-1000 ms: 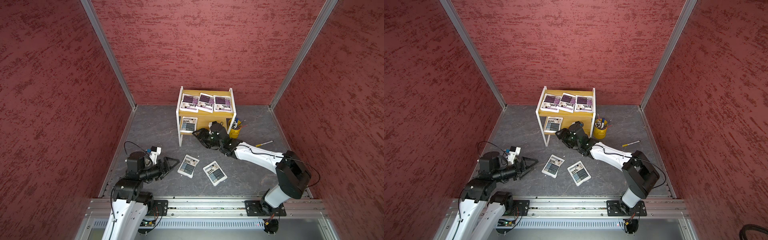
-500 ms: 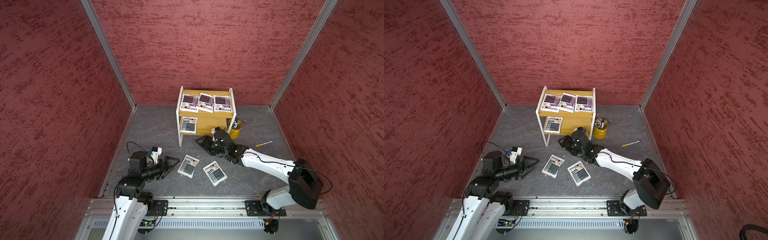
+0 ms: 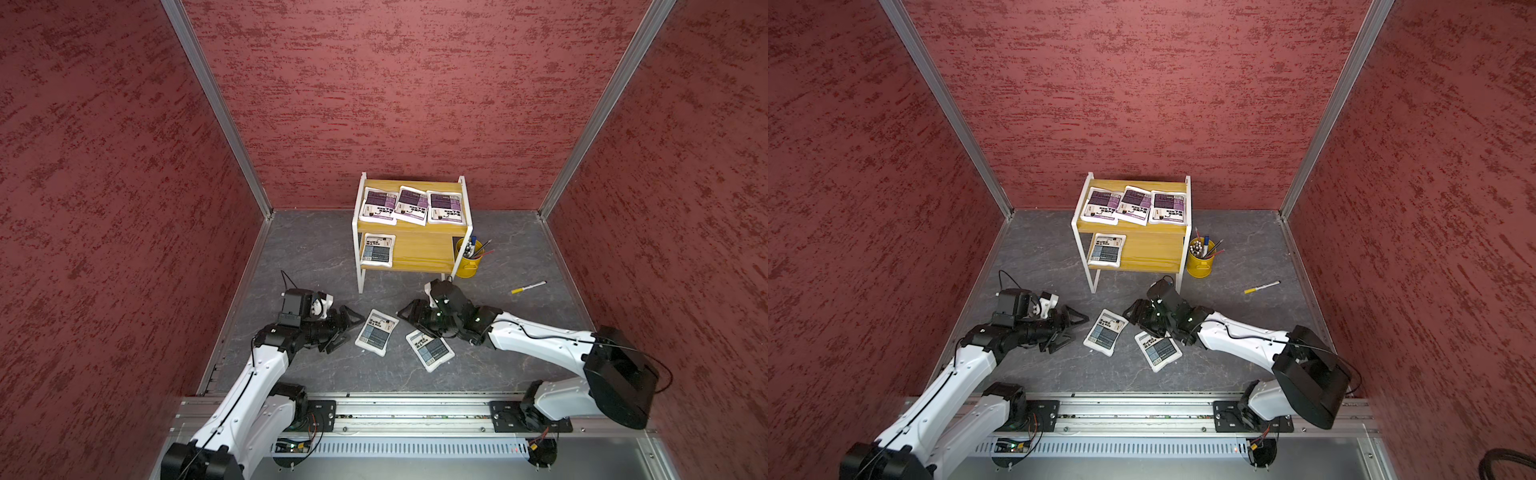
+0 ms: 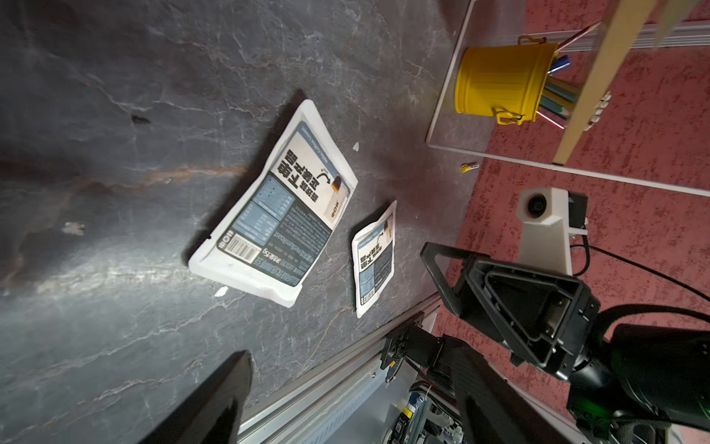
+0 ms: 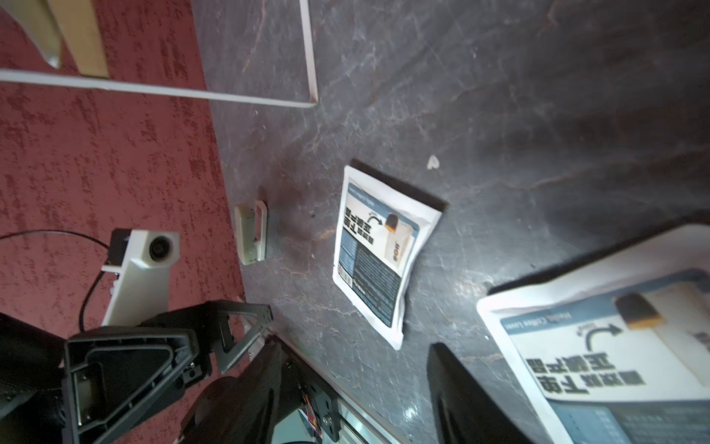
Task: Place the bagged coffee beans on the shelf by color
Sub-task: Pick up the bagged coffee beans at the center of the board.
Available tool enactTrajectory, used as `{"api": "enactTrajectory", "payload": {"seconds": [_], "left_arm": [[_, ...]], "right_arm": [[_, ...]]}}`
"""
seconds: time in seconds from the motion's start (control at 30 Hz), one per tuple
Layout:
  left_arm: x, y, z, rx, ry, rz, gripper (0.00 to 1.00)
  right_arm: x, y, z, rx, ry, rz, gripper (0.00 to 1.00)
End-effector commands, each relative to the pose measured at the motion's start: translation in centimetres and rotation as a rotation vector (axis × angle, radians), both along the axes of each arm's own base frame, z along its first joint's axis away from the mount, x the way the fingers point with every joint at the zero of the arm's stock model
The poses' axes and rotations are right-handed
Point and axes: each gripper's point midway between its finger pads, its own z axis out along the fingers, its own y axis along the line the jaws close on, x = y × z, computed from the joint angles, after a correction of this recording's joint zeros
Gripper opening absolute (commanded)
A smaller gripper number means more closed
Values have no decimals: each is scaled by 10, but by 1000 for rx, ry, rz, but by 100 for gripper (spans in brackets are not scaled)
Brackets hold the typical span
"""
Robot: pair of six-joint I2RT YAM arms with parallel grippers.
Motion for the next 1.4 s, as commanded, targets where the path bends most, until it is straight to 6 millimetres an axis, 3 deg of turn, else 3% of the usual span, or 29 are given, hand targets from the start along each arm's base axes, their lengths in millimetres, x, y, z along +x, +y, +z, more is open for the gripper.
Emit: {"api": "enactTrajectory", "payload": {"seconds": [0.0,0.1,0.13,0.37,0.77,0.97,1.37], "left_arm": [[13,-1,-15,57,-43,-24,89],[17,-2,-29,87,-19,-43,92],[17,-3,-33,98,-11,-48,100],[29,-6,-52,155,10,-89,100],[47,-22,-66,162,6,-174,100],[36,-37,-74,144,9,-221,100],[-7,-45,-81,66,27,-204,100]], "right_arm": [[-13,13,-7,29,27,52,64],[-18,25,-18,34,51,83,64],[-19,28,-20,41,58,91,64],[-24,44,-40,63,108,109,64],[-27,44,-57,59,139,103,64],[-29,43,-65,63,155,100,64],[-35,38,-81,57,181,103,62]]}}
